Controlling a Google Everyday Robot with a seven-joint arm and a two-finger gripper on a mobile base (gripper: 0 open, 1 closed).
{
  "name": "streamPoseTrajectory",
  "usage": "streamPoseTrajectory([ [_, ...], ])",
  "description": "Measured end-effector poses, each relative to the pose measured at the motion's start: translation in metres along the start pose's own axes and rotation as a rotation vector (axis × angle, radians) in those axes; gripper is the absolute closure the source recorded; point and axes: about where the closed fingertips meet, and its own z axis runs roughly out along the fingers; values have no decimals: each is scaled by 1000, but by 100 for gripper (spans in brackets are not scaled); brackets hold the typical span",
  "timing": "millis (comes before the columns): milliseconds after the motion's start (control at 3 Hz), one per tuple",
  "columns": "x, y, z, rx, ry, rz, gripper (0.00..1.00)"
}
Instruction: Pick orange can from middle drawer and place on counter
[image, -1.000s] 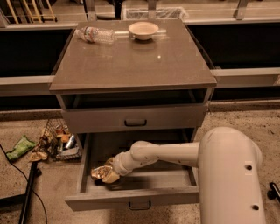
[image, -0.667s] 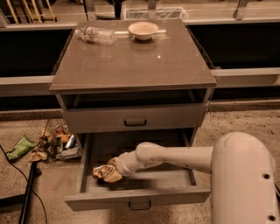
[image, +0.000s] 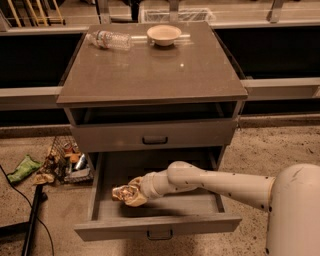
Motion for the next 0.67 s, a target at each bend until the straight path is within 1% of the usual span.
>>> streamPoseTrajectory([
  [333, -39, 5, -26, 20, -41, -79, 100],
  [667, -97, 23, -56, 30, -40, -178, 100],
])
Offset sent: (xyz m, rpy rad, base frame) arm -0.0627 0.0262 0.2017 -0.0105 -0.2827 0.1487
